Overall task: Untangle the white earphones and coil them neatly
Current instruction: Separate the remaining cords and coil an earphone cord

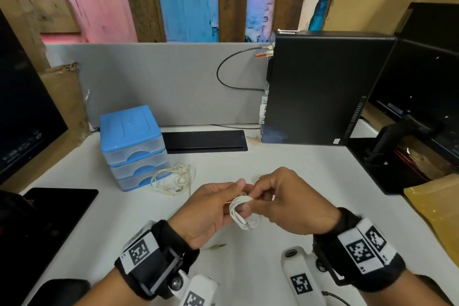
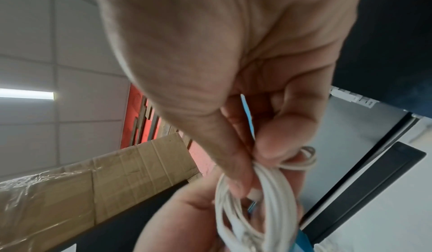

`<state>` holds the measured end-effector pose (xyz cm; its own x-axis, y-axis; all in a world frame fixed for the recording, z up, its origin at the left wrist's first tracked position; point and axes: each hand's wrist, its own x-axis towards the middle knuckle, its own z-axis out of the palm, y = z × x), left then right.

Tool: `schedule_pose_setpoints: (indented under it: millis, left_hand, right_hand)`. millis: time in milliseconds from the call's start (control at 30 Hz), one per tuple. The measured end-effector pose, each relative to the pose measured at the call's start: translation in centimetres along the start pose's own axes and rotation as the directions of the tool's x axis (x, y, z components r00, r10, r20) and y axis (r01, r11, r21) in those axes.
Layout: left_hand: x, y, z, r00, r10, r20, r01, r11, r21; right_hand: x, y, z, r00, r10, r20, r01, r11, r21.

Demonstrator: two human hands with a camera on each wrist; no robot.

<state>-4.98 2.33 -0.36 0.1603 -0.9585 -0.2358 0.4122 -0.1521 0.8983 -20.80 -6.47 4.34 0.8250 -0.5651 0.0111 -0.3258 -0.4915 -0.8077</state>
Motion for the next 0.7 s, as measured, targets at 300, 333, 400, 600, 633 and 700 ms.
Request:
schedule_pose_setpoints:
  millis: [300, 333, 400, 600, 633, 700]
  left_hand:
    - [-0.4, 0.0, -0.2, 0.977, 0.205, 0.064, -0.215, 0.934, 0.284]
    - [-0.4, 0.1, -0.3, 0.974, 0.218, 0.063, -0.226, 0.920, 0.320]
    - [-0.6, 0.4, -0.4, 0.967, 0.242, 0.076, -0.252, 0.887, 0.386]
    - [-1.5, 1.8, -0.4, 0.964, 0.255, 0.077, -0.258, 0.822, 0.508]
    - [-1.6, 2.1, -0.5, 0.966, 0.246, 0.081, -0.252, 0.819, 0.516]
    - [-1.8, 2.5, -0.5, 0.970, 0.228, 0.080, -0.235, 0.811, 0.535]
  right_hand:
    - [0.3, 0.2, 0.0, 0.993, 0.063, -0.098, -0.058, 0.997, 0.050]
    - [0.2, 0.1, 0.1, 0.993, 0.058, -0.105, -0.053, 0.997, 0.056]
    - [0.2, 0.0, 0.2, 0.990, 0.047, -0.129, -0.040, 0.998, 0.051]
    - [0.1, -0.1, -0.1, 0.985, 0.023, -0.169, -0.009, 0.997, 0.078]
    - [0.1, -0.1, -0.1, 0.987, 0.020, -0.162, -0.007, 0.997, 0.080]
    - [0.1, 0.0, -0.1, 0.987, 0.011, -0.162, 0.001, 0.997, 0.075]
